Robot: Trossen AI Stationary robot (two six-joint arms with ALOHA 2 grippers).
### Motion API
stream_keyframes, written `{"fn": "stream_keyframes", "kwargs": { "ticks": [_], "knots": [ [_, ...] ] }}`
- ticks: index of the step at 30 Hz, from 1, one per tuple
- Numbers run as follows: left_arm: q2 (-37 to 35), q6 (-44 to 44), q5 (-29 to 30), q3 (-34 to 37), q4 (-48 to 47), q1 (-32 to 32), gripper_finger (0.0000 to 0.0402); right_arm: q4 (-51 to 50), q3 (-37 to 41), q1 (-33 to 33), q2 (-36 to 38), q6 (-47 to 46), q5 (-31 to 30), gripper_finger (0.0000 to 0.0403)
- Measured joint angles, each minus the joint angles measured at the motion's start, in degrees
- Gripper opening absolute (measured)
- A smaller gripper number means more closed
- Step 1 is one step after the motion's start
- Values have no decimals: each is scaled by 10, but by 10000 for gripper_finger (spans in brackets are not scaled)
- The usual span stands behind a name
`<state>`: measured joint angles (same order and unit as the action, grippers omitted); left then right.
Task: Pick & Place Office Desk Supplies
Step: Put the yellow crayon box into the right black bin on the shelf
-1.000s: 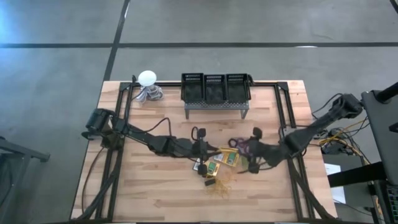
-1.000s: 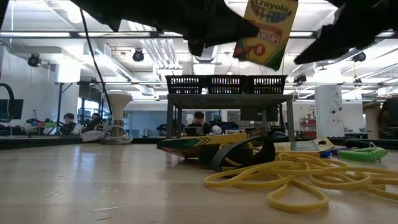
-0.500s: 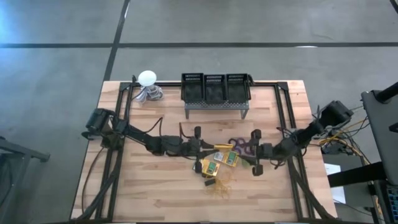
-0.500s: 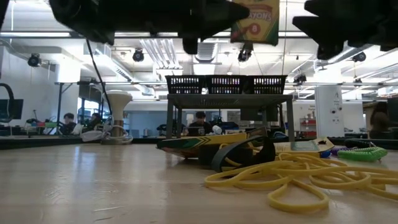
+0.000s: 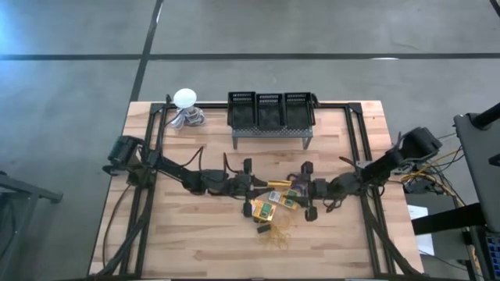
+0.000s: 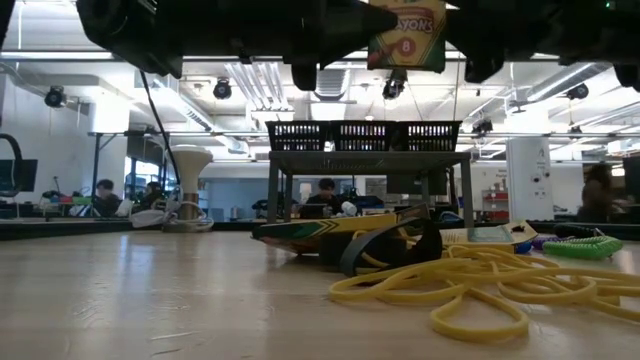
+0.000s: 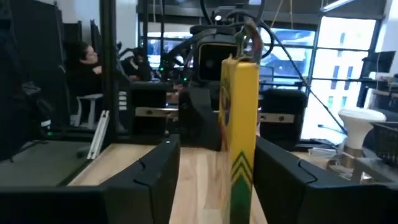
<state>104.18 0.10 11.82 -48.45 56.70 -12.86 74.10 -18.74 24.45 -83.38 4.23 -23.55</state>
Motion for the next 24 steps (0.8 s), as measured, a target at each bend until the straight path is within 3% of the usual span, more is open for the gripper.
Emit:
{"fn": "stream_keyframes", "kwargs": {
  "ticks": [8, 16, 19, 24],
  "knots": [
    [0, 0, -2, 0, -1, 0, 38, -82, -35, -3, 16, 9, 0, 99],
    [-1, 20, -3, -2, -12, 0, 41, -102, -36, -3, 17, -3, -6, 24],
    [-1, 28, -3, -4, -27, 0, 72, -107, -20, -2, 17, -37, -12, 25],
    [-13, 64, 1, -4, -79, 1, 157, -121, 14, 19, 29, -86, -78, 29]
  ]
}}
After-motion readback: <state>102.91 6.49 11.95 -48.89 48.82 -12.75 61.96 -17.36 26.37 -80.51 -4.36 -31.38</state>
